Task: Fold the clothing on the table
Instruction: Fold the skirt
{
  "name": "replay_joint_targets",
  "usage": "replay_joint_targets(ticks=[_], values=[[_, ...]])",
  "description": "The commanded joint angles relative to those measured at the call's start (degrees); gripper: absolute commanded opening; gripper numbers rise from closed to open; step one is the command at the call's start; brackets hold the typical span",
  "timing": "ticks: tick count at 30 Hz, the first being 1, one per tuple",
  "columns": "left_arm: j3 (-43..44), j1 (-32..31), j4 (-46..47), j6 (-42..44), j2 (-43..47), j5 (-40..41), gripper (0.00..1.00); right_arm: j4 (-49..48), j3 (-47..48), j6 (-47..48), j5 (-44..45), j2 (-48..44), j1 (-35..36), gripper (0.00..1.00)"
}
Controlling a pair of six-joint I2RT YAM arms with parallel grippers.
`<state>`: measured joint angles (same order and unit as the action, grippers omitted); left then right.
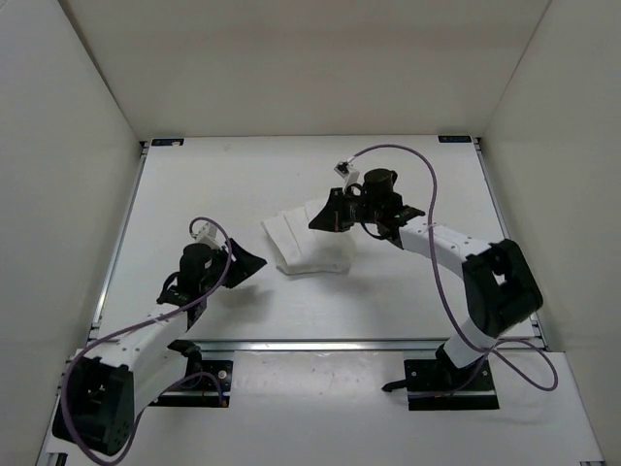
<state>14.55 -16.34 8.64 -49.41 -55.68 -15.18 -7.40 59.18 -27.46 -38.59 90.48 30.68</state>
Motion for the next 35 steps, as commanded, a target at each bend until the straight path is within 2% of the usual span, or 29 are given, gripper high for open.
replay_joint_targets(ticks=[1, 7, 10, 13, 14, 15, 16, 19, 23, 25, 26, 27, 30, 33, 34, 35], values=[[6.01, 1.65, -10.72, 3.52, 5.39, 1.47, 0.67, -10.94, -1.70, -5.92, -5.52, 8.20, -1.14, 0.00], [9.36, 5.43, -18.31, 7.83, 10.41, -0.11, 0.70, -26.25, -6.17, -21.03, -7.82, 21.57, -1.24, 0.00], [9.97, 6.31, -20.85, 8.71, 11.30, -1.24, 0.75, -26.09, -4.78, -20.45, -6.77, 23.34, 0.17, 0.00], [12.25, 7.11, -22.35, 11.44, 8.93, -5.01, 0.79, -21.45, 0.13, -17.73, -8.25, 21.68, -0.79, 0.00], [12.61, 7.28, -23.14, 12.66, 8.14, -6.43, 0.85, -19.34, 2.58, -16.41, -8.69, 19.58, -0.71, 0.00], [13.48, 7.37, -23.23, 13.71, 7.52, -6.96, 0.98, -17.75, 3.48, -15.35, -8.70, 18.26, -0.97, 0.00], [14.54, 7.46, -23.84, 14.16, 7.34, -7.84, 0.99, -13.91, 5.40, -13.25, -8.61, 15.29, -1.14, 0.00], [17.35, 8.43, -26.04, 16.71, 6.47, -9.51, 0.98, -4.06, 7.18, -7.19, -4.40, 5.61, -1.93, 0.04], [21.48, 7.11, -31.91, 22.51, 5.41, -8.82, 0.99, 6.23, -0.27, 0.20, 5.60, -8.79, -5.18, 0.10], [24.55, 4.57, -35.69, 26.10, 3.48, -5.58, 0.99, 7.39, -4.31, 5.02, 3.28, -14.08, -7.20, 0.17], [26.22, 4.13, -38.32, 27.25, 2.60, -2.69, 0.99, 11.05, -5.55, 9.66, 2.39, -16.19, -7.56, 0.13], [26.41, 3.69, -39.83, 29.26, 2.16, -0.66, 0.98, 15.88, -5.13, 14.06, 2.38, -16.99, -7.91, 0.01], [28.69, 5.08, -45.20, 32.88, 1.19, 1.73, 0.99, 25.04, -1.71, 21.12, 8.77, -16.83, -5.20, 0.00], [28.78, 6.06, -45.73, 34.11, 2.33, 3.04, 0.98, 24.98, -1.70, 21.05, 11.08, -15.94, -3.62, 0.00], [28.52, 5.45, -46.08, 34.55, 2.42, 3.75, 0.98, 24.37, -1.78, 20.61, 11.25, -15.51, -3.69, 0.01], [29.48, 4.74, -47.39, 34.38, 2.33, 5.06, 0.98, 23.40, -2.05, 20.61, 10.82, -15.59, -2.82, 0.15]])
